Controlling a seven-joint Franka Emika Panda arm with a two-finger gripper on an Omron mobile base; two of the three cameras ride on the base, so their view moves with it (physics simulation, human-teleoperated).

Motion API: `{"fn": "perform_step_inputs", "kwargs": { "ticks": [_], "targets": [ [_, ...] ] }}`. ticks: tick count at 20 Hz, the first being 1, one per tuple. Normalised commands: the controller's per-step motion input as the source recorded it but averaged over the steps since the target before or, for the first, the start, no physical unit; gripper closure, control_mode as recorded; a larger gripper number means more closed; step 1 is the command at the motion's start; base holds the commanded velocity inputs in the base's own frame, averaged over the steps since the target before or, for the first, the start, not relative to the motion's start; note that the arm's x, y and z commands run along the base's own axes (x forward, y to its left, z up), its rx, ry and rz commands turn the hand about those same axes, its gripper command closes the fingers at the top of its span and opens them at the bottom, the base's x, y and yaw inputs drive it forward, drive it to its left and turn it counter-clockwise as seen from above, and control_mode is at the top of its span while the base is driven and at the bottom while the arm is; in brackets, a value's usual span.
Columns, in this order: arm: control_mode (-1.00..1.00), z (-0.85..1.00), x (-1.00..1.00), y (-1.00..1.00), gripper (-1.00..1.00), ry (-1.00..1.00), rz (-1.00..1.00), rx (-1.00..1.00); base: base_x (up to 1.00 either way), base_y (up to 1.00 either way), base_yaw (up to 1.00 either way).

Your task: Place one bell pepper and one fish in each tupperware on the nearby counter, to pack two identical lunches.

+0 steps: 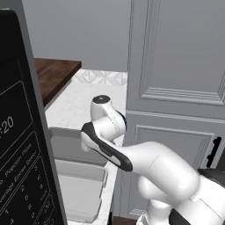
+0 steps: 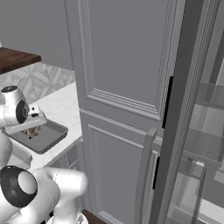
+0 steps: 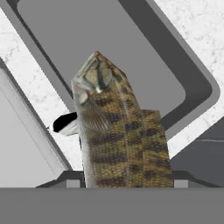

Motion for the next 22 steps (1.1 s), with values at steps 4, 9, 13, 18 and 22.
{"fn": "perform_step_inputs", "kwargs": {
  "ticks": [4,9,13,18,22],
  "targets": [
    [-1.00,-0.38,0.43,0.16,1.00,0.00,0.06,-0.01,0.00,0.00,0.00],
    [-1.00,-0.33,0.44,0.21,1.00,0.00,0.05,-0.01,0.00,0.00,0.00],
    [-1.00,-0.29,0.49,0.30,1.00,0.01,0.02,-0.02,0.00,0.00,0.00],
    [-1.00,-0.25,0.50,0.27,1.00,0.02,0.01,-0.02,0.00,0.00,0.00],
    [-1.00,-0.28,0.50,0.19,1.00,0.03,0.00,0.00,0.00,0.00,0.00]
  ]
}}
